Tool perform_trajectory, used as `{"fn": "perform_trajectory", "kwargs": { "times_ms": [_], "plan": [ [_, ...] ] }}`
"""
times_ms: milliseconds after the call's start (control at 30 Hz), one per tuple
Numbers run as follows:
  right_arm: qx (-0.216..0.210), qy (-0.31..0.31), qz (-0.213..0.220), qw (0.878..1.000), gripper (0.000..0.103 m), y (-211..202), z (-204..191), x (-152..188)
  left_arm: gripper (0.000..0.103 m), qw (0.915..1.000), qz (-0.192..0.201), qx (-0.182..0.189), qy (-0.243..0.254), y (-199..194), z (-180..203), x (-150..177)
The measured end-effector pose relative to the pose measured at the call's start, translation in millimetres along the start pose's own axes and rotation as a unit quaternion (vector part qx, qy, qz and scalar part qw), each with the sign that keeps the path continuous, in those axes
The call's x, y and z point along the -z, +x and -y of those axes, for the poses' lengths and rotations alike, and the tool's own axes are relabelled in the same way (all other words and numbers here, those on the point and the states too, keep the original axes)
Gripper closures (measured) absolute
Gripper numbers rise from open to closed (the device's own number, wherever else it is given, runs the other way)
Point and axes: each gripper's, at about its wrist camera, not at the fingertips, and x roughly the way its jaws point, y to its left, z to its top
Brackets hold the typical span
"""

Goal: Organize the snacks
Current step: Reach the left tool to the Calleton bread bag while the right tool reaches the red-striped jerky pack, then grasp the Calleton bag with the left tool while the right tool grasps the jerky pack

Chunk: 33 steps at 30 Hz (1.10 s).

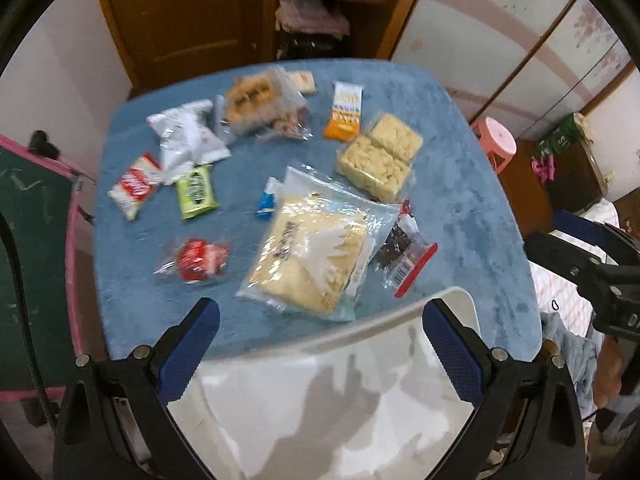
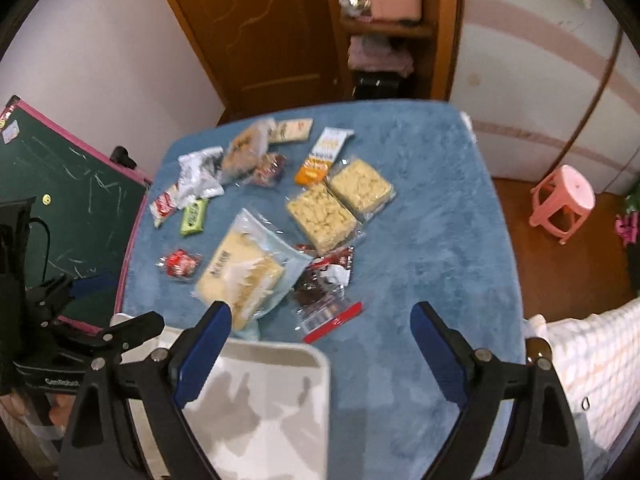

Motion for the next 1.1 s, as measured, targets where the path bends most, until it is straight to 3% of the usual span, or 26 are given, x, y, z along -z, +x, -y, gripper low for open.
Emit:
{"fn": "perform_trajectory", "kwargs": {
  "times_ms": [200,467,767,833,967,1100],
  "plan": [
    [-0.019,-0.005,-0.069,0.997,0.016,70,30,-16,0.002,0.9978,-0.063,-0.001,0.019,68,15,-25],
    [-0.025,-0.041,-0.152,0.987,0.018,150,34,-20,0.002,0.9916,-0.121,-0.045,0.004,132,15,-34],
    [-0.052,-0.076,-0.153,0.984,0.023,156,13,-25,0.000,0.9870,-0.134,-0.089,-0.002,159,5,-39],
    [-0.061,-0.088,-0.155,0.982,0.028,155,10,-25,0.000,0.9869,-0.139,-0.081,-0.011,166,-1,-44],
    [-0.063,-0.096,-0.178,0.977,0.047,167,4,-26,0.000,0.9862,-0.153,-0.056,-0.026,172,-15,-47],
    [-0.056,-0.085,-0.195,0.976,0.046,178,2,-28,0.000,0.9827,-0.175,-0.036,-0.051,184,-33,-50]
  ]
}}
